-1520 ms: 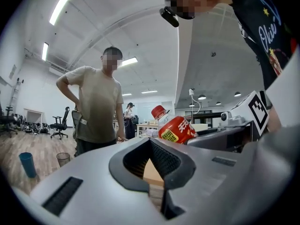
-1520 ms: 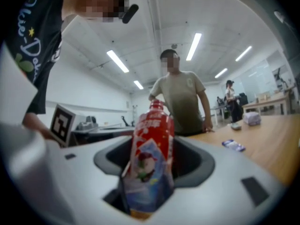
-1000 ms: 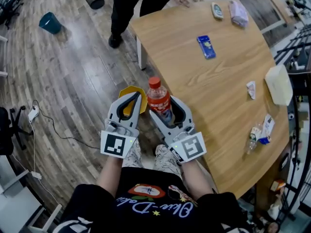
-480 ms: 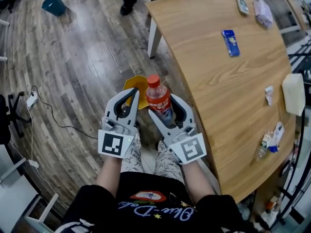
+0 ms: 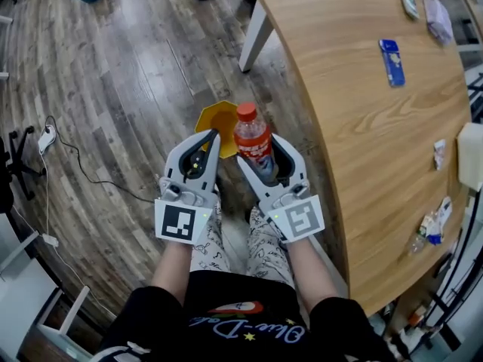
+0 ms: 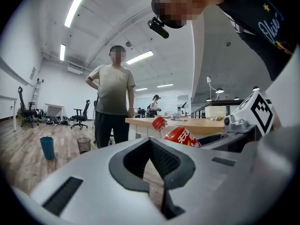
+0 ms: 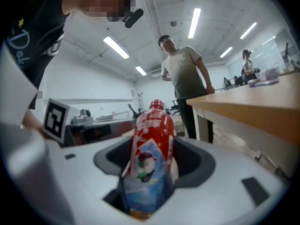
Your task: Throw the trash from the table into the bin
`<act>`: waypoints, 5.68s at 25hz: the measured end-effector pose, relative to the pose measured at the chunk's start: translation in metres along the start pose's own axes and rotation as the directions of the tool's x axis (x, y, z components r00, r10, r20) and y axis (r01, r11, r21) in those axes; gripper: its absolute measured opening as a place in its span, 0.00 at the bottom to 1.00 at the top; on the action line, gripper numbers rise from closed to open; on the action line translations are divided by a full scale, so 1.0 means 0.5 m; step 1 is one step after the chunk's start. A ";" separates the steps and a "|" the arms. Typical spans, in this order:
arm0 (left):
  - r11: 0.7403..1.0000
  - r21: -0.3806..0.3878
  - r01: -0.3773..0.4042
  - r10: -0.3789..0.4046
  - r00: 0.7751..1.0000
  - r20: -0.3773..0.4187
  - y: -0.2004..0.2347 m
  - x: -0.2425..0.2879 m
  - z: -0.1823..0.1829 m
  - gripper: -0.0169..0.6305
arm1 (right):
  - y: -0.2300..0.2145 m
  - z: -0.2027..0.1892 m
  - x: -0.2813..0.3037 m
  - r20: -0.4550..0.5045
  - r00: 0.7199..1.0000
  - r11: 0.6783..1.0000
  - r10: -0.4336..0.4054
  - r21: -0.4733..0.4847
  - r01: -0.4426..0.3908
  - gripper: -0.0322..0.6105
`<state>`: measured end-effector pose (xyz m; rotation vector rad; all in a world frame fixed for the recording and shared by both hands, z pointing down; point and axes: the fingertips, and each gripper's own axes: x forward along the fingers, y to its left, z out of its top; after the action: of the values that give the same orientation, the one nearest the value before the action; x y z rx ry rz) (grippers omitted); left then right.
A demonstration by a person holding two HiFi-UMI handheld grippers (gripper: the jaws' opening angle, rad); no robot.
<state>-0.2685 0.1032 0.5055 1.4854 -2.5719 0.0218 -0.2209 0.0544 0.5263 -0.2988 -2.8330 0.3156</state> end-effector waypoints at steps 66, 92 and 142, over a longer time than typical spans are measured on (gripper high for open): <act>0.998 0.030 -0.060 0.062 0.995 -0.072 0.069 -0.028 -0.215 0.04 | -0.092 -0.617 0.222 -0.346 0.938 0.997 -0.033 -0.078 0.007 0.49; 0.994 0.099 -0.048 0.050 0.999 -0.014 0.010 -0.008 0.048 0.04 | -0.001 -0.040 0.024 0.139 0.990 1.000 0.001 0.004 -0.002 0.06; 0.760 0.154 0.631 -0.648 0.752 0.121 -0.888 0.103 0.425 0.04 | -0.263 0.366 -0.893 0.402 0.702 0.785 -0.587 0.072 0.615 0.06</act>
<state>0.0589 -0.1855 0.2718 2.4306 -2.0385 -0.0621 0.1232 -0.2088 0.2765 0.7819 -3.1289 0.1420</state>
